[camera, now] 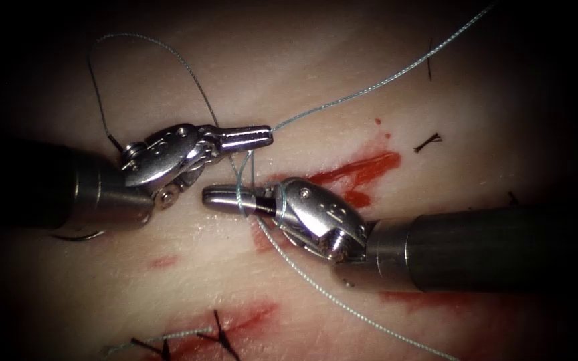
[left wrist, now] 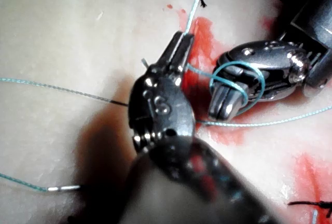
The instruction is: Wound Closure
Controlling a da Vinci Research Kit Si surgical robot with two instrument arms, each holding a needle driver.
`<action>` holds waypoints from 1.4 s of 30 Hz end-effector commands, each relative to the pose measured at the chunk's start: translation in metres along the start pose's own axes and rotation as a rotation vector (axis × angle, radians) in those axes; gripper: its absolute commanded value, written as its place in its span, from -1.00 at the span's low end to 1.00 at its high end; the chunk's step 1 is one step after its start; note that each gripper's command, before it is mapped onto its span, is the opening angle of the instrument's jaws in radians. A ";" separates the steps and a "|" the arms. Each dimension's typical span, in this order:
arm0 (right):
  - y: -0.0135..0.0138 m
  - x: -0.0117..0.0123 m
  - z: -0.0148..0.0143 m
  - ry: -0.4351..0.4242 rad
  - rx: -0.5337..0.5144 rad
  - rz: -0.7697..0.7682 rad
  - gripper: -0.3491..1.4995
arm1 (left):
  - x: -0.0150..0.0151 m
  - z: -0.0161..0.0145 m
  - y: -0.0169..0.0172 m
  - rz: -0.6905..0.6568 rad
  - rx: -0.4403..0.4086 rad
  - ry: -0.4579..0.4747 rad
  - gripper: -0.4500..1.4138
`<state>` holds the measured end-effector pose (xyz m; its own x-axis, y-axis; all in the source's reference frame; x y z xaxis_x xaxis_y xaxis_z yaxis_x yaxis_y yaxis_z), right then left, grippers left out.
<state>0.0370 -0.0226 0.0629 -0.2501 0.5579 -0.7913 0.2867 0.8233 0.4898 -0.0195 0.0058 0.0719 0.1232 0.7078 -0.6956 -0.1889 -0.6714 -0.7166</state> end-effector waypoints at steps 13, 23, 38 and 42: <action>0.0009 -0.0002 -0.0003 0.166 -0.096 0.078 -1.00 | -0.0017 -0.0021 -0.0002 0.051 0.126 -0.170 -1.00; 0.0011 -0.0011 -0.0016 0.164 -0.142 0.144 -1.00 | -0.0021 -0.0033 -0.0001 0.099 0.240 -0.287 -1.00; 0.0000 -0.0012 -0.0019 0.141 -0.360 0.335 -1.00 | -0.0022 -0.0024 0.0016 0.130 0.273 -0.313 -1.00; -0.0001 -0.0013 -0.0017 0.132 -0.348 0.336 -1.00 | -0.0018 -0.0024 0.0015 0.126 0.274 -0.313 -1.00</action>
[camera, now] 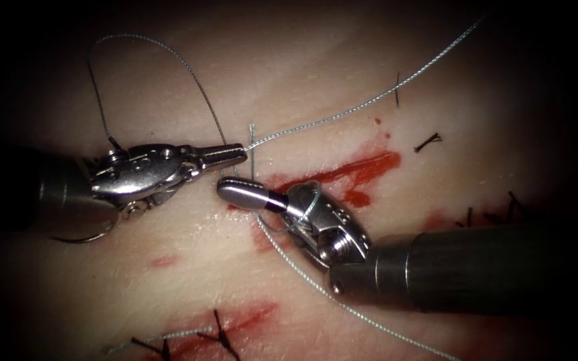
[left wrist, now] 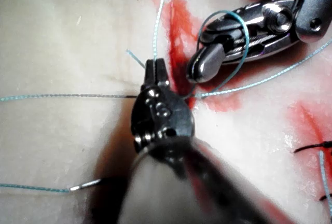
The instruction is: Wound Closure
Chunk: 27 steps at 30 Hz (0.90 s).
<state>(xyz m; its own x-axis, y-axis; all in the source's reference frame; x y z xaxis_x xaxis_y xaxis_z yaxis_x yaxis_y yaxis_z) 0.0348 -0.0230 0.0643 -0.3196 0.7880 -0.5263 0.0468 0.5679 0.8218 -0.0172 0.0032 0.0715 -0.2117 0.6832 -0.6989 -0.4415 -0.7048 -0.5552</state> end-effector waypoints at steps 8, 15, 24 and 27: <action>0.0015 0.0017 -0.0002 0.066 -0.148 -0.030 -1.00 | 0.0007 -0.0013 -0.0005 0.005 -0.029 -0.015 -1.00; 0.0034 0.0024 -0.0012 0.047 -0.330 -0.097 -1.00 | 0.0024 -0.0018 0.0008 -0.083 -0.092 -0.036 -1.00; 0.0035 0.0008 -0.0004 -0.067 -0.270 -0.154 -1.00 | 0.0033 0.0003 0.0036 -0.230 -0.197 0.011 -1.00; 0.0031 0.0003 0.0000 -0.113 -0.214 -0.195 -1.00 | 0.0039 0.0012 0.0040 -0.240 -0.217 0.047 -1.00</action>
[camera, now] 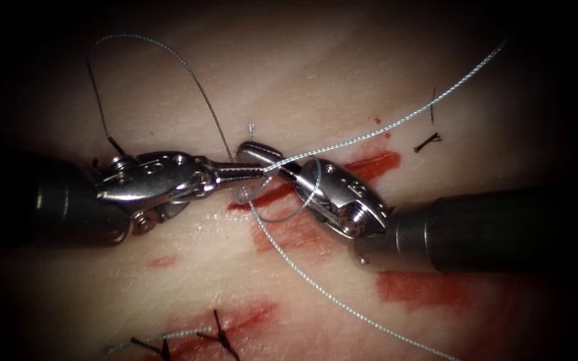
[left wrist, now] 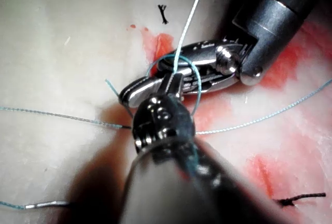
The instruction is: Wound Closure
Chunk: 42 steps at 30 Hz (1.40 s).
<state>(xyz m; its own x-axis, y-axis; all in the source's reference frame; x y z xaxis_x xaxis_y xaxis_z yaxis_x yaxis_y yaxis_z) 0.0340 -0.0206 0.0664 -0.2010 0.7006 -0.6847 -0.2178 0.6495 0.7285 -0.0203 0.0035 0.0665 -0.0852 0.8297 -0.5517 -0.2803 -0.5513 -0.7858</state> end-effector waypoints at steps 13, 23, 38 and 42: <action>-0.0024 -0.0033 0.0016 -0.093 0.212 -0.126 -1.00 | 0.0027 0.0010 -0.0008 -0.004 -0.033 0.150 -1.00; -0.0043 -0.0024 0.0023 -0.002 0.403 -0.150 -0.93 | 0.0005 0.0011 -0.0032 0.087 0.004 0.149 -1.00; -0.0058 -0.0020 0.0030 0.049 0.561 -0.109 -1.00 | -0.0021 0.0019 -0.0053 0.131 0.033 0.120 -1.00; -0.0056 -0.0018 0.0031 0.080 0.527 -0.087 -1.00 | -0.0028 0.0015 -0.0055 0.150 0.042 0.098 -1.00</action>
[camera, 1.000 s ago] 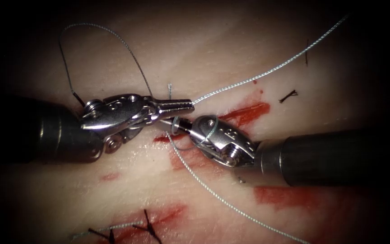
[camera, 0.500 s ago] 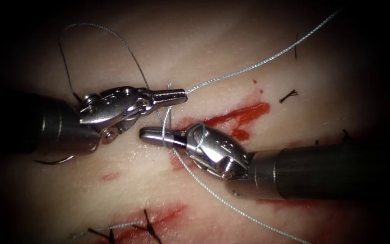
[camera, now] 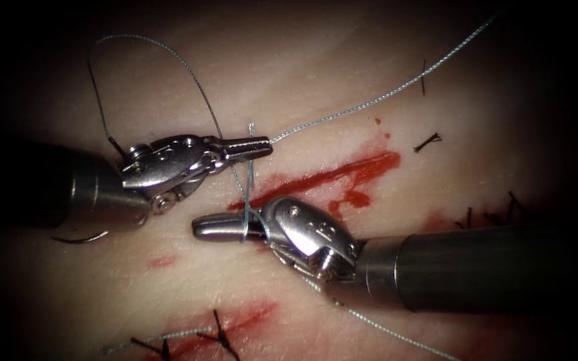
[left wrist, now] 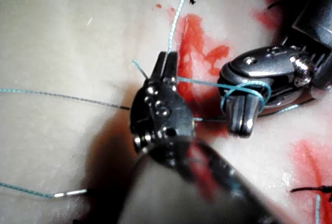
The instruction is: Wound Closure
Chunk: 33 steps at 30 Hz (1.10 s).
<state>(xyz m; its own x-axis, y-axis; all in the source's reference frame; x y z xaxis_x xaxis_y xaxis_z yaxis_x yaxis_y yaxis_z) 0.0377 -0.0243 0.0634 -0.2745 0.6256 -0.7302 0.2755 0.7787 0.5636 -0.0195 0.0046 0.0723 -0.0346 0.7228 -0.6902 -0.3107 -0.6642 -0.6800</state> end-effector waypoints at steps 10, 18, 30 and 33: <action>0.0015 0.0004 0.0000 0.138 -0.220 0.040 -1.00 | -0.0020 -0.0007 0.0014 0.011 0.067 -0.070 -1.00; 0.0019 0.0003 0.0003 0.255 -0.259 0.149 -1.00 | -0.0035 -0.0009 0.0019 0.032 0.111 -0.122 -1.00; 0.0015 0.0007 0.0004 0.297 -0.326 0.112 -1.00 | -0.0040 -0.0015 0.0020 0.095 0.159 -0.157 -1.00; 0.0012 0.0012 0.0003 0.289 -0.372 0.042 -1.00 | -0.0036 -0.0019 0.0020 0.118 0.186 -0.166 -1.00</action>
<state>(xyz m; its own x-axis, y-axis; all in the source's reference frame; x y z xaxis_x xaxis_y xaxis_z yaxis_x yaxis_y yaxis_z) 0.0374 -0.0221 0.0622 -0.5232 0.5767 -0.6274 -0.0796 0.7000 0.7097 -0.0175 0.0007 0.0723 -0.2385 0.6692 -0.7038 -0.4673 -0.7144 -0.5209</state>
